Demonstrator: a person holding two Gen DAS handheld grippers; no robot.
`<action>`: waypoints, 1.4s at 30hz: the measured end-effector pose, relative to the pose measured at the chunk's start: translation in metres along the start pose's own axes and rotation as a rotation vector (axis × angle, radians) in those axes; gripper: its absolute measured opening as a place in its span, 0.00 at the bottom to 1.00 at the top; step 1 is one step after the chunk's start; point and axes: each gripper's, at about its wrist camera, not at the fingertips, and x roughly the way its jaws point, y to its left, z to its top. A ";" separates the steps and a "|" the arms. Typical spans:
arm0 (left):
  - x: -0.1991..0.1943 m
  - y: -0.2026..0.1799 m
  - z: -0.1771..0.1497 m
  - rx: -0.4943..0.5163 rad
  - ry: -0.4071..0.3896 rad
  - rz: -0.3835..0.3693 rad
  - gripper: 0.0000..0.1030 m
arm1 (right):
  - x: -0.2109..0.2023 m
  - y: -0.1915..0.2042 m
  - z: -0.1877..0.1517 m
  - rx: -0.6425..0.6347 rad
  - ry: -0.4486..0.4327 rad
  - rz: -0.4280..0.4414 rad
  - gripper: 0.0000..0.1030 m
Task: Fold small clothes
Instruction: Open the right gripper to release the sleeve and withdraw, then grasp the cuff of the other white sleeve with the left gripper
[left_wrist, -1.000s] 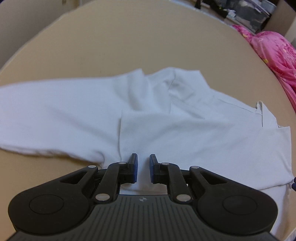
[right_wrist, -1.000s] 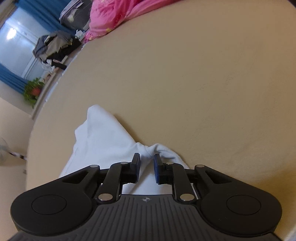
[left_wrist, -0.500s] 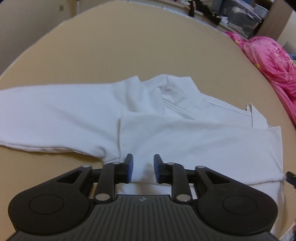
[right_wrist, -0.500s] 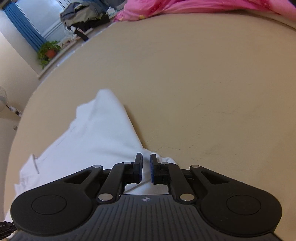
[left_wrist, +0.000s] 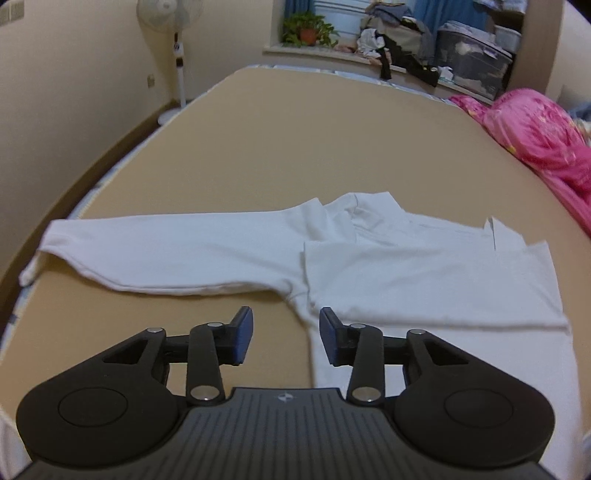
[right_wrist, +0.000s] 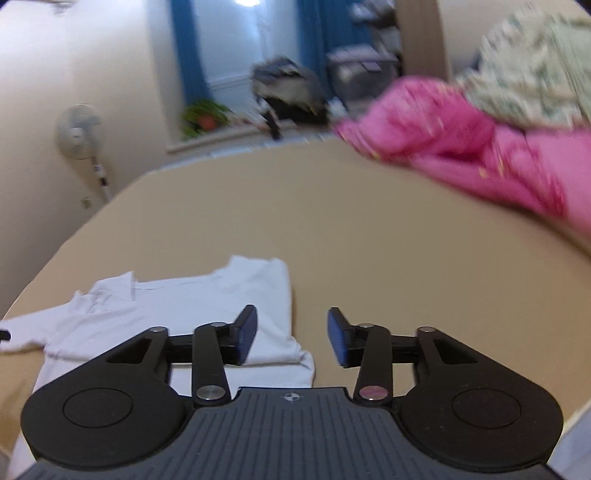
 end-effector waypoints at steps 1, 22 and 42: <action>-0.005 0.001 -0.005 0.021 -0.008 0.005 0.44 | -0.001 -0.001 -0.005 0.005 -0.001 0.013 0.47; 0.031 0.107 -0.043 -0.118 0.118 0.208 0.43 | 0.027 0.008 -0.020 0.056 0.070 0.041 0.45; 0.047 0.132 -0.026 -0.192 0.116 0.194 0.43 | 0.049 0.013 -0.021 0.031 0.120 0.013 0.45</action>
